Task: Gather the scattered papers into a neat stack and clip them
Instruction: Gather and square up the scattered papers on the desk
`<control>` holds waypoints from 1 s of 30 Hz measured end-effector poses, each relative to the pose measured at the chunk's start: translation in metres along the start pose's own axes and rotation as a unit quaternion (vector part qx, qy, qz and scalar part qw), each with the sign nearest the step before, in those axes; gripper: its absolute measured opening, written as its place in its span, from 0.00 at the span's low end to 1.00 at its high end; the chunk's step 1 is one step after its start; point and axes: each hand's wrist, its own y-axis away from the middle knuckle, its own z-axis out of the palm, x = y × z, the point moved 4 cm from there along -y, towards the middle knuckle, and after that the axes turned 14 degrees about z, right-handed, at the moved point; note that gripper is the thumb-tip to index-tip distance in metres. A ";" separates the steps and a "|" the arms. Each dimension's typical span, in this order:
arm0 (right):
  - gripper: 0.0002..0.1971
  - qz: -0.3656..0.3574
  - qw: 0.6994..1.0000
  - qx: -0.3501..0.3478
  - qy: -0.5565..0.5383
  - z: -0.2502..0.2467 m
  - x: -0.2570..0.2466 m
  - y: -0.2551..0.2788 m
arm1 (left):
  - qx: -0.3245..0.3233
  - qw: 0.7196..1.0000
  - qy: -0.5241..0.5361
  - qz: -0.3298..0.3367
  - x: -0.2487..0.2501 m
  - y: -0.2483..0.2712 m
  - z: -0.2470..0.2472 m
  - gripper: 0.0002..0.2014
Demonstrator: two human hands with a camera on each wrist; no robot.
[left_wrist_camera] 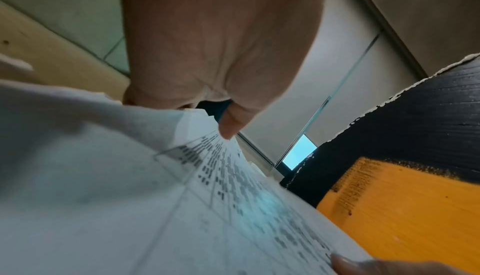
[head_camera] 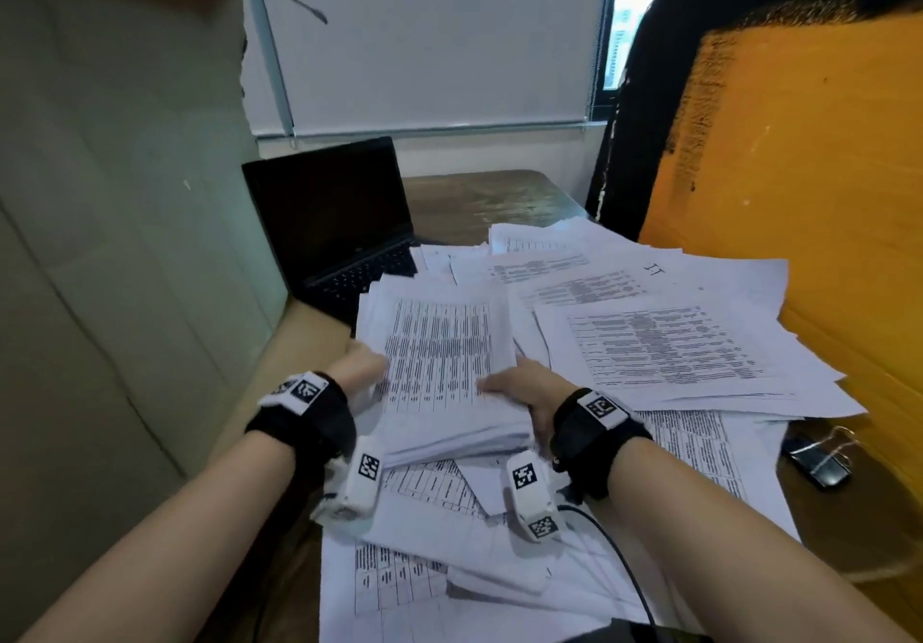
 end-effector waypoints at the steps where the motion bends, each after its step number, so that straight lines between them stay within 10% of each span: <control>1: 0.30 -0.002 1.000 -0.009 -0.009 0.002 -0.002 0.006 | 0.011 1.000 0.015 -0.008 -0.004 -0.001 0.000 0.07; 7: 0.15 -0.109 0.988 -0.106 -0.027 0.002 -0.039 0.048 | 0.153 0.977 0.089 0.117 0.064 0.037 -0.034 0.25; 16: 0.09 -0.390 0.911 0.109 0.078 0.005 -0.133 0.122 | 0.302 0.833 0.102 0.452 0.179 0.096 -0.067 0.12; 22: 0.17 -0.320 0.943 -0.005 0.086 -0.007 -0.105 0.111 | 0.234 0.888 0.134 0.371 0.131 0.070 -0.061 0.19; 25: 0.14 -0.278 0.959 0.042 0.026 -0.003 -0.094 0.097 | 0.234 0.900 0.177 0.322 0.109 0.062 -0.045 0.40; 30: 0.06 -0.366 0.923 0.113 -0.026 0.017 -0.127 0.124 | 0.369 0.815 0.149 0.420 0.163 0.094 -0.048 0.07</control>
